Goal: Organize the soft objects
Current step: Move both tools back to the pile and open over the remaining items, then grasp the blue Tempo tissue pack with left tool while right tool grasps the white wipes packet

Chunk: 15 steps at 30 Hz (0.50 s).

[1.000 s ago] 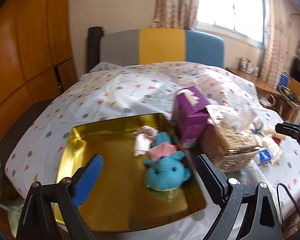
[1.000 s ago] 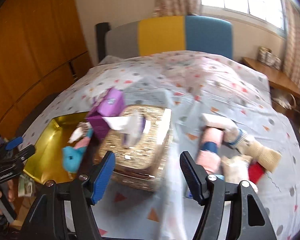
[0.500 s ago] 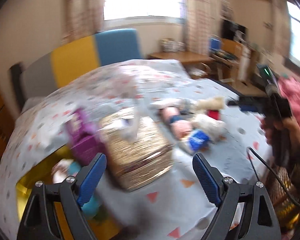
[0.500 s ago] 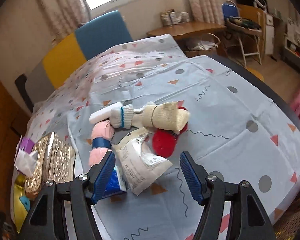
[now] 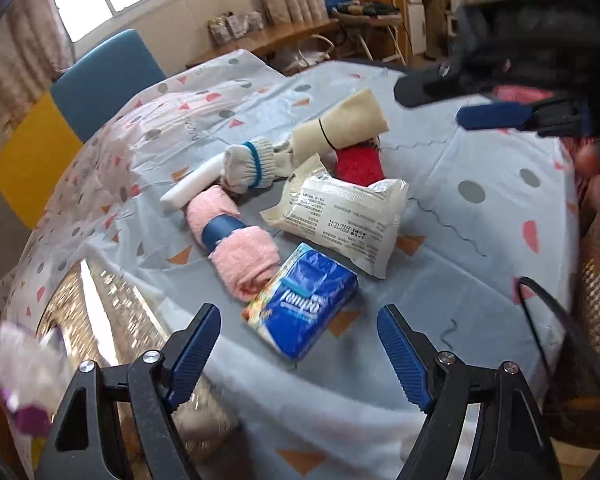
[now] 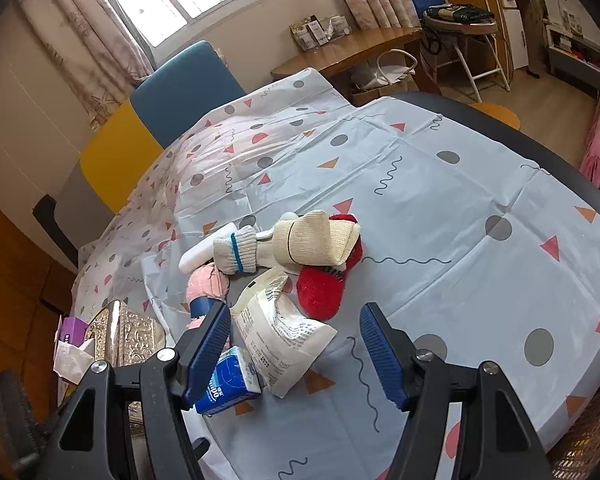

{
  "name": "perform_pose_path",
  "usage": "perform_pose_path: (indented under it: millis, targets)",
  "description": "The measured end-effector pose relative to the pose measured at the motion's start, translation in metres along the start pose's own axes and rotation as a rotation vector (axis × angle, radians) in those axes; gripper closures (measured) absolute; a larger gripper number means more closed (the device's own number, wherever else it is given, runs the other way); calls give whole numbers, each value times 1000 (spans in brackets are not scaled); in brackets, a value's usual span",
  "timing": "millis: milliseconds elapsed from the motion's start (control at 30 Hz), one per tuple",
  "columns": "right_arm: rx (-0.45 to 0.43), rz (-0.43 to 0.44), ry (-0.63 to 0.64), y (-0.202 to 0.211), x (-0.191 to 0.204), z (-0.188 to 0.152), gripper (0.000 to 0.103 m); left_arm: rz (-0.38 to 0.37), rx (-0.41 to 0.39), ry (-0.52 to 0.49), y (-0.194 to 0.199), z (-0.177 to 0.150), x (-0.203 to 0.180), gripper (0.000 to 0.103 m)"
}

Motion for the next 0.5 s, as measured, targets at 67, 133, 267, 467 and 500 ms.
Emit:
perform_pose_path:
  millis: [67,133,267,467,500]
  targets:
    - [8,7,-12,-1,-1,0,35,4,31,-5,-16,1,3,22]
    - [17,13,-20,-2,-2,-1,35,-31,61,11,-32,-1,4,22]
    - [42,10,-31,-6,-5,-3,34,-64,88,60,-49,-9,5,39]
    - [43,-9,-18,-9,-6,-4,34,-98,12,67,-28,-18,-19,42]
    - [48,-11,-13,-10,-5,-4,34,-84,6,53,-26,-19,-24,42]
Point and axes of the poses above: each gripper's, at about its wrist camera, not at the fingertips, and y roughly against the way its jaws point, x to its left, z to its top, the point moved 8 cm from there along -y, roughly the way its jaws point, and after that the axes turned 12 degrees about -y, right-handed, at the moved point
